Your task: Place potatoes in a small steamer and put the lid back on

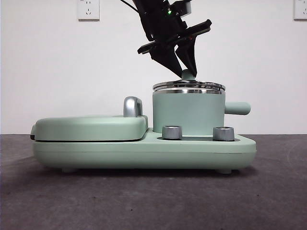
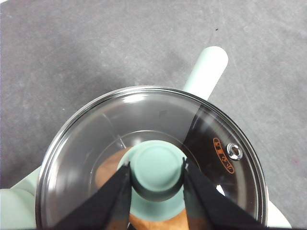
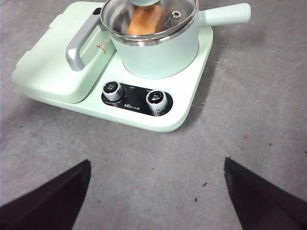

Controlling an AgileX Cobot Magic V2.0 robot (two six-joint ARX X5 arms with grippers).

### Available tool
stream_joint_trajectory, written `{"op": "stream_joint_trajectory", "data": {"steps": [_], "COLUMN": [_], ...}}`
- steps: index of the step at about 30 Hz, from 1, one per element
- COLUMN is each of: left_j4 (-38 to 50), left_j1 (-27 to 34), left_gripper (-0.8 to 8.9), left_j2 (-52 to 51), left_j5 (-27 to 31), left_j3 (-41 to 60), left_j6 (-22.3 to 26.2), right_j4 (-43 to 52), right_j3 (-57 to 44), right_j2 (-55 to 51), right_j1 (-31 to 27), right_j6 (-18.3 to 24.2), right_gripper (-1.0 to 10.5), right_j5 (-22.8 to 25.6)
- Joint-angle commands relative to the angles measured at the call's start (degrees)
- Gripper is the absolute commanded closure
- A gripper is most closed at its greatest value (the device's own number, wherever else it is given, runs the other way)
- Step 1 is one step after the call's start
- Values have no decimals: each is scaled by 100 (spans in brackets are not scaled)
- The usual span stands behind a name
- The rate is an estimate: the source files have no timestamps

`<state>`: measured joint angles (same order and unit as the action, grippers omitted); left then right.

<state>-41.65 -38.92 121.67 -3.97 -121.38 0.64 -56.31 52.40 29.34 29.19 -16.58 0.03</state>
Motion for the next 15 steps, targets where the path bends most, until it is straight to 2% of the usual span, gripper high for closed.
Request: {"op": "stream_joint_trajectory", "data": {"steps": [1, 15], "left_j4": [232, -195], "left_j1": [-52, -85], "left_gripper": [796, 796], "left_j2": [157, 291], "left_j5": [4, 20], "left_j3": [-188, -188], "left_j6": [87, 319], "right_j4": [59, 59], "right_j3": [39, 39], "right_j2": [11, 11], "right_j1": [35, 35], "right_j6": [-63, -83], "right_gripper": [506, 506], "right_j5": [4, 4]}}
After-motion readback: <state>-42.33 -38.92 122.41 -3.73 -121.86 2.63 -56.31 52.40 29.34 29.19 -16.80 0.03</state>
